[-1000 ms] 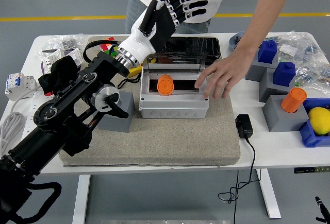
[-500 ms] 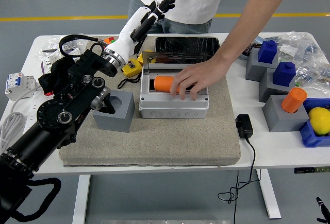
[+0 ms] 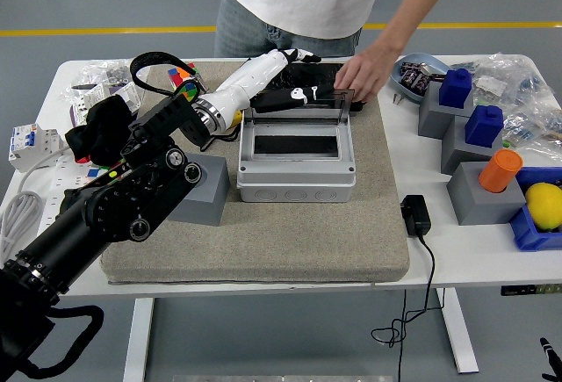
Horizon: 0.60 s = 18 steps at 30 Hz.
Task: Fetch the battery,place it into the box,close the lid of the box
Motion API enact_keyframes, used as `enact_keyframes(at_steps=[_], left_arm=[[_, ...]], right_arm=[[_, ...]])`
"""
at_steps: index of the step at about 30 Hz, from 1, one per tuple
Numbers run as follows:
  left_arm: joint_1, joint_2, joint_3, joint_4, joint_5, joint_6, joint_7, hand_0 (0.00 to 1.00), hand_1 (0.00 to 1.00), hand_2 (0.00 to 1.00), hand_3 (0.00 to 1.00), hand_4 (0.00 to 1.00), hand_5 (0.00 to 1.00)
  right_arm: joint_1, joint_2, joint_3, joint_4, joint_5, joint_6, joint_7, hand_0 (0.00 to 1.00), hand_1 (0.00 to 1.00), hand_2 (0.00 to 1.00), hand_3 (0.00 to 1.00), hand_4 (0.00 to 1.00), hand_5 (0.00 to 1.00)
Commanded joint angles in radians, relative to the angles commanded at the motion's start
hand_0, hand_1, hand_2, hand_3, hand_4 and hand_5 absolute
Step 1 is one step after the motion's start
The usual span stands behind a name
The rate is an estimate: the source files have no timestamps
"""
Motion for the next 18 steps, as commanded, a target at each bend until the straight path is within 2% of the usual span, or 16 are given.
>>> enact_keyframes(at_steps=[4,18], left_arm=[[-0.004,0.000,0.001,0.006,0.110,-0.002,0.010,0.998,0.969,0.890,0.826,0.998,0.998],[-0.003,0.000,-0.003,0.022,0.224,-0.018,0.035,0.998,0.973,0.879,0.816,0.998,0.998]], right_arm=[[0.001,0.000,0.002,0.000,-0.001,0.000,0.000,0.841,0.777,0.767,0.810,0.998,0.998],[0.002,0.000,0.011,0.000,-0.004,0.001,0.001,0.840,0.777,0.767,0.810,0.998,0.998]])
